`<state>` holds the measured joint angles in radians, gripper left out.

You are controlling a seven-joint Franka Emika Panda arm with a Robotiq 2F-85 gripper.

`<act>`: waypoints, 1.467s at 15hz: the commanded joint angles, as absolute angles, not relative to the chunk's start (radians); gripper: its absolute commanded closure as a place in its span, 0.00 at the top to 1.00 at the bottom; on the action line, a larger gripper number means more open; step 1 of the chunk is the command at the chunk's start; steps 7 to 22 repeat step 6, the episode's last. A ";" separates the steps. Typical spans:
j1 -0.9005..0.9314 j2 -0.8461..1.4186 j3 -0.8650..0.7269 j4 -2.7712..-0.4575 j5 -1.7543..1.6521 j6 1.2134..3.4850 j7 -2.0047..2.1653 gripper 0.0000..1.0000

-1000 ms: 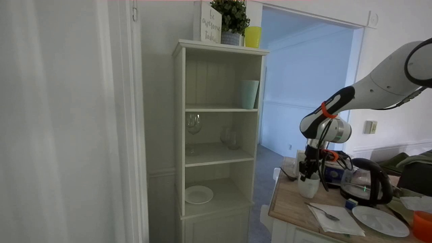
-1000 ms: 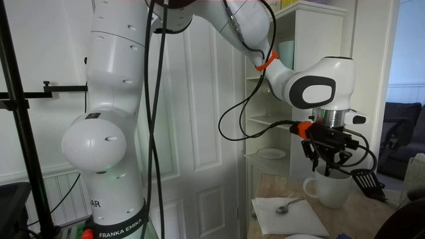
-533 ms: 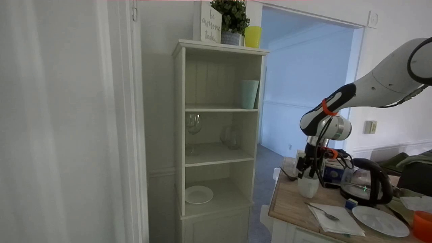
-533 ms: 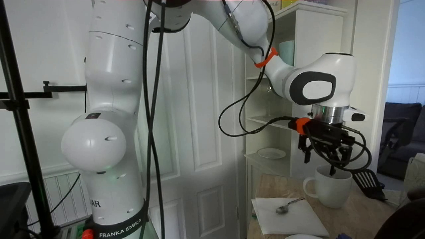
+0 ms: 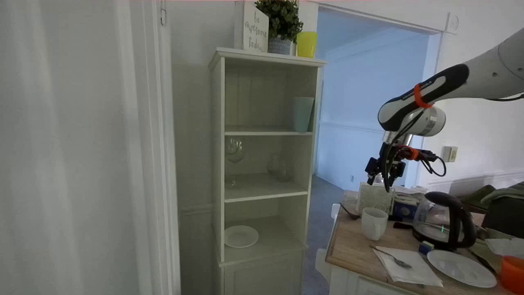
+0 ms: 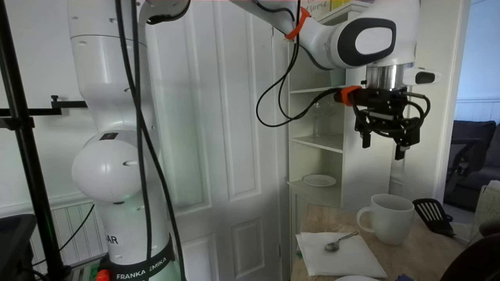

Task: Pick up the cup, then spill out the object from the cup

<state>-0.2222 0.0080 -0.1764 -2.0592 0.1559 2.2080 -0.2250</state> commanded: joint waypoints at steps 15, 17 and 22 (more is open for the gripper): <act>-0.224 -0.082 -0.209 -2.057 -0.005 2.159 -0.031 1.00; -0.224 -0.082 -0.209 -2.057 -0.005 2.159 -0.031 1.00; -0.224 -0.082 -0.209 -2.057 -0.005 2.159 -0.031 1.00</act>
